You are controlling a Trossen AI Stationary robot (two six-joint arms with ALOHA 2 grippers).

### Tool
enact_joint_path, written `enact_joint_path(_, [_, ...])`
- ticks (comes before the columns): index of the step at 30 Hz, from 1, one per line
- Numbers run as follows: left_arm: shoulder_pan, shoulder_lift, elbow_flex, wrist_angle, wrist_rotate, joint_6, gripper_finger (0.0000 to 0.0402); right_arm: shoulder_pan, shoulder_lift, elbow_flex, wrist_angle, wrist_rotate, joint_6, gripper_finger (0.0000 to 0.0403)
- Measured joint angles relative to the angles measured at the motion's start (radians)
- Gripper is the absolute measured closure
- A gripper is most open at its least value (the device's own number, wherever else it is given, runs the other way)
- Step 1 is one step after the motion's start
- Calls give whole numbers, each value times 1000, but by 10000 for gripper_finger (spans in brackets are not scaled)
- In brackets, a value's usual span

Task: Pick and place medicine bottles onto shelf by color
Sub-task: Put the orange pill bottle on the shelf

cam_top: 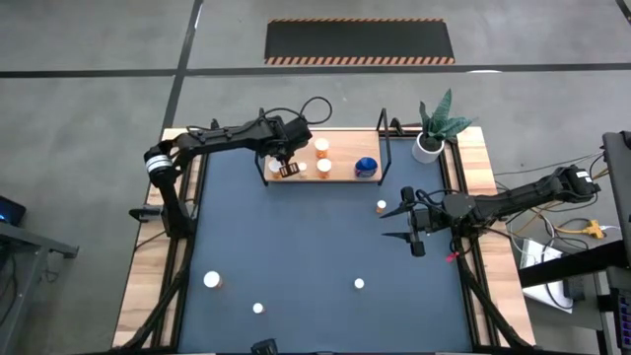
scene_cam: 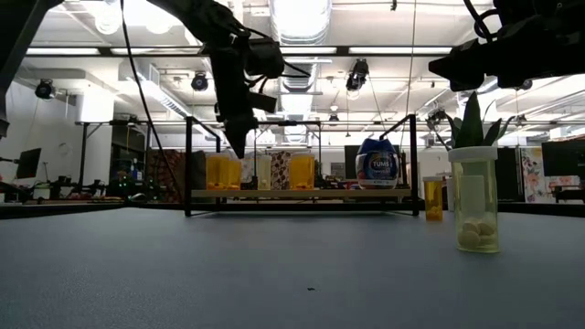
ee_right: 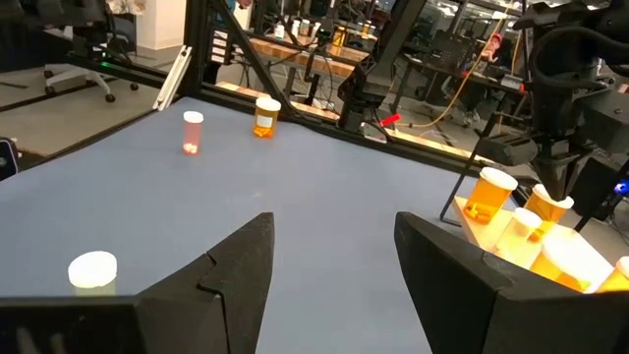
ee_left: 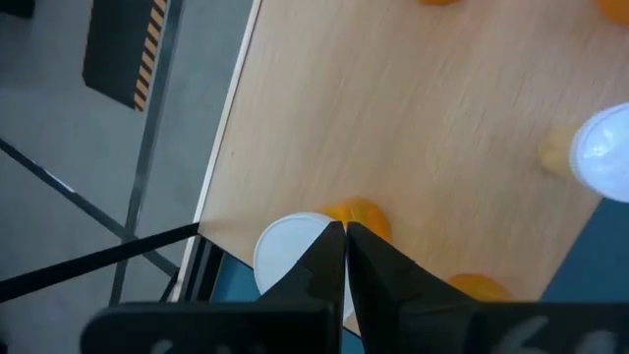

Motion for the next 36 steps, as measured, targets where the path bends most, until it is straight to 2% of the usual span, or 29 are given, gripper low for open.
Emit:
enact_joint_path(9, [-24,-16,39,-10,-3,-48,401,0,0,0,0,0,0,200])
enact_joint_path(12, [-93,-67,76,-1,0,-110,401,0,0,0,1,0,0,200])
enact_joint_path(16, [-242,-146,93,67,0,-131,401,0,0,0,3,0,2,200])
enact_joint_path(23, [-556,-243,-2,369,2,-90,401,0,7,0,-3,33,41,200])
enact_joint_path(27, [-691,-244,-127,670,5,21,401,0,13,0,-2,51,119,200])
enact_joint_path(32, [-761,-205,-331,1253,23,137,401,0,16,0,62,51,199,200])
enact_joint_path(36, [-774,-202,-439,1431,37,159,401,0,16,0,152,51,253,200])
